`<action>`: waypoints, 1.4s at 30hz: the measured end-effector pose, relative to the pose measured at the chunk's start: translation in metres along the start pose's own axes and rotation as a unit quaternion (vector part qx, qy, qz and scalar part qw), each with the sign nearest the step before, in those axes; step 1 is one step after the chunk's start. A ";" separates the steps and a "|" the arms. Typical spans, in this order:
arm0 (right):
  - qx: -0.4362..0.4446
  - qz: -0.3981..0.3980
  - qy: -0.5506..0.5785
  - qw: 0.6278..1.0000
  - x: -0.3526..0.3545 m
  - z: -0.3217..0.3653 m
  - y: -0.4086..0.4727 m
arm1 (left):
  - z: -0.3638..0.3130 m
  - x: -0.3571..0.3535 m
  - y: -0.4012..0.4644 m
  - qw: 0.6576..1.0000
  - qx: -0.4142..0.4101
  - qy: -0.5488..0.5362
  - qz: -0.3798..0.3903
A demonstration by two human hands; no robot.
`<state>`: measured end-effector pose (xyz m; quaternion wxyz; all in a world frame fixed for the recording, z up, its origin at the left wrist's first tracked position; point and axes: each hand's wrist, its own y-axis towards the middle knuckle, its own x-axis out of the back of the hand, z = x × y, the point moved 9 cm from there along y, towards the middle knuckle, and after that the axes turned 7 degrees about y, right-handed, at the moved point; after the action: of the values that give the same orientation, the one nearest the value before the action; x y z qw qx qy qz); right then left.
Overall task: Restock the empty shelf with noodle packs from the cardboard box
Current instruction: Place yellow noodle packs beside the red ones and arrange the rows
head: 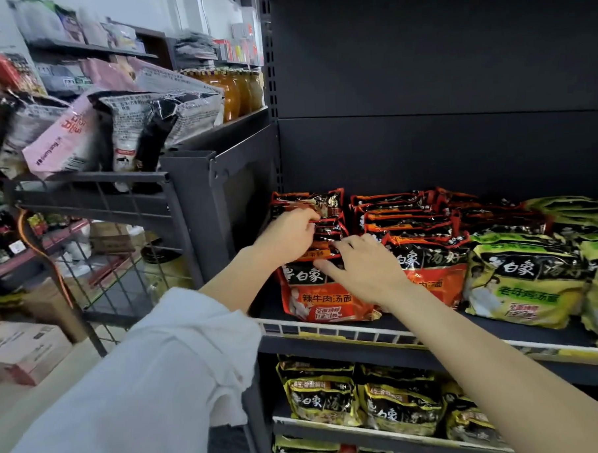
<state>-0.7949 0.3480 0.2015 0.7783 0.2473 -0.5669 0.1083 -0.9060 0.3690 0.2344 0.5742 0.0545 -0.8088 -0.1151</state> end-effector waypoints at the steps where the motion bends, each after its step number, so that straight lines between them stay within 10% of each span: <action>1: 0.002 0.019 -0.017 1.000 0.000 0.000 0.001 | 0.000 -0.008 0.010 1.000 -0.001 0.008 0.029; 9: -0.021 0.064 -0.044 0.997 -0.002 -0.011 0.009 | 0.015 -0.052 0.060 0.984 0.056 0.036 0.167; 16: -0.029 0.052 -0.030 0.998 -0.003 -0.014 0.014 | 0.021 -0.060 0.074 0.987 0.047 0.084 0.129; 22: -0.039 0.028 0.009 0.999 -0.004 -0.018 0.018 | 0.056 -0.034 0.074 0.985 0.107 -0.133 0.021; 31: -0.037 0.044 0.009 0.998 -0.008 -0.016 0.018 | 0.096 -0.051 0.047 0.873 0.261 -0.410 -0.043; 42: -0.036 0.027 0.025 0.999 -0.004 -0.014 0.014 | 0.032 -0.031 0.068 0.995 0.077 -0.069 0.001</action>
<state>-0.7905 0.3676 0.1983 0.7974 0.2010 -0.5574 0.1145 -0.9226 0.4461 0.2125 0.5108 0.0902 -0.8532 -0.0553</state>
